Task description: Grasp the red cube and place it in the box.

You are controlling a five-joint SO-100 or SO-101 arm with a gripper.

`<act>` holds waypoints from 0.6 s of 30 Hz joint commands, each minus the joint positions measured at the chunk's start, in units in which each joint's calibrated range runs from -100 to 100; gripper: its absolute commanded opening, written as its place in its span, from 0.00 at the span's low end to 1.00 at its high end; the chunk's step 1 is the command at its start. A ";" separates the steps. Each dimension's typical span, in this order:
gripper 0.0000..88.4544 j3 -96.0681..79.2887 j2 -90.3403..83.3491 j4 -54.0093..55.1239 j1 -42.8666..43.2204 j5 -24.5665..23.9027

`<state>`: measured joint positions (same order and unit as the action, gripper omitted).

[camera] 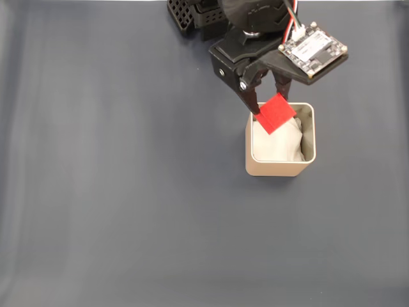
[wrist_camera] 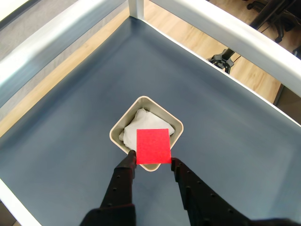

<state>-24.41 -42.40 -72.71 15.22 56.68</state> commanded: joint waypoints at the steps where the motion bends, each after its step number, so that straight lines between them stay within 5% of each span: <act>1: 0.00 3.81 0.64 0.94 0.01 -0.29; 18: 0.00 8.64 4.54 1.18 0.01 -0.24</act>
<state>-19.03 -37.94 -72.54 15.07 56.68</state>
